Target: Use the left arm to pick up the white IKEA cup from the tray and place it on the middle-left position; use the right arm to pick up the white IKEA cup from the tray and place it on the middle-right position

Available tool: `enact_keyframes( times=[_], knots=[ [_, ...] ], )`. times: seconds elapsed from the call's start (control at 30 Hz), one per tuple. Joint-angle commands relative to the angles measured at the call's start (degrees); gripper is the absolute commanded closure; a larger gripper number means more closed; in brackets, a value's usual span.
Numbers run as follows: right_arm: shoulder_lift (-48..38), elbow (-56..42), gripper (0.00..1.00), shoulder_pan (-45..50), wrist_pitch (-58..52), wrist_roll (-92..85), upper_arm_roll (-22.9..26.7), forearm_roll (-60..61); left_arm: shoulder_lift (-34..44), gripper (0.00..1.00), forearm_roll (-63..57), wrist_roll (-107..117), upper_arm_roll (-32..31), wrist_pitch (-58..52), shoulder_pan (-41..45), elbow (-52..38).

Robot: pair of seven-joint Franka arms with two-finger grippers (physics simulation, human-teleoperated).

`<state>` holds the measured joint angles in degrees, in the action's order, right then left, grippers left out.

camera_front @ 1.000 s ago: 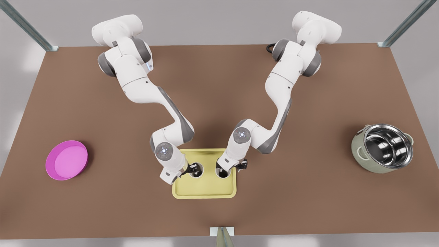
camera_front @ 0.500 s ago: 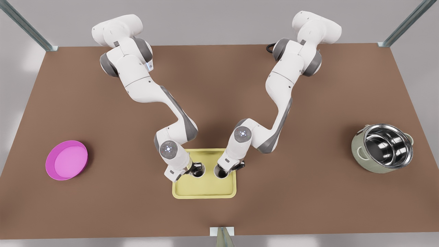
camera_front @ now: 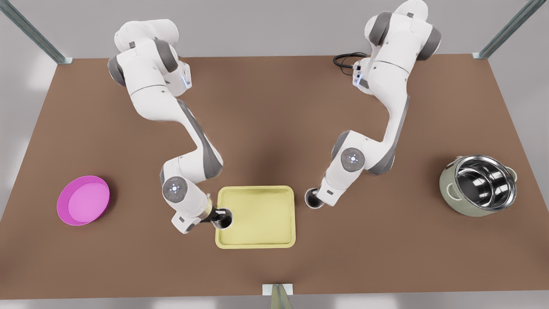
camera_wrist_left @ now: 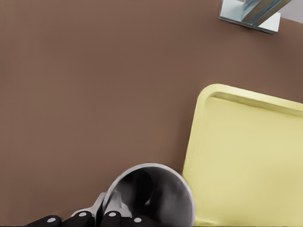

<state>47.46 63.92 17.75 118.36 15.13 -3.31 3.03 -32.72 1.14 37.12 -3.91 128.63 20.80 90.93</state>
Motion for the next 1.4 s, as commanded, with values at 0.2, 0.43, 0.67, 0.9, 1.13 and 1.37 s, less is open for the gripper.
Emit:
enact_keyframes(
  times=[0.2, 0.43, 0.67, 0.9, 1.13, 1.37],
  knots=[
    [-1.49, -0.03, 0.83, -10.62, -10.6, -31.73, -0.38, -0.57, 3.98, 0.9, 10.11, -48.2, 0.05, 17.35, -11.93, 13.74],
    [-1.41, 2.61, 0.81, -14.85, -3.66, -44.13, -0.65, -0.39, 3.89, 0.89, 9.76, -51.1, 0.14, 22.98, -12.37, 15.94],
    [-1.41, 6.3, 0.81, -17.13, 6.53, -54.85, -0.65, -0.48, 2.84, 0.89, 9.67, -51.36, 0.22, 23.69, -12.37, 15.77],
    [-1.14, 10.7, 0.81, -18.63, 18.58, -62.32, -0.91, -0.04, 2.49, 0.25, 9.32, -51.45, 0.31, 23.69, -12.37, 15.68],
    [1.67, 10.52, 0.81, -18.8, 19.81, -62.59, -1.09, 1.8, 13.9, 0.0, 9.76, -47.15, 0.57, -0.55, -12.98, 15.06],
    [2.81, 10.61, 0.75, -18.8, 17.79, -62.33, -1.18, 4.62, 24.28, 0.0, 3.34, -39.41, 8.75, -30.88, -12.63, 0.74]
  ],
)
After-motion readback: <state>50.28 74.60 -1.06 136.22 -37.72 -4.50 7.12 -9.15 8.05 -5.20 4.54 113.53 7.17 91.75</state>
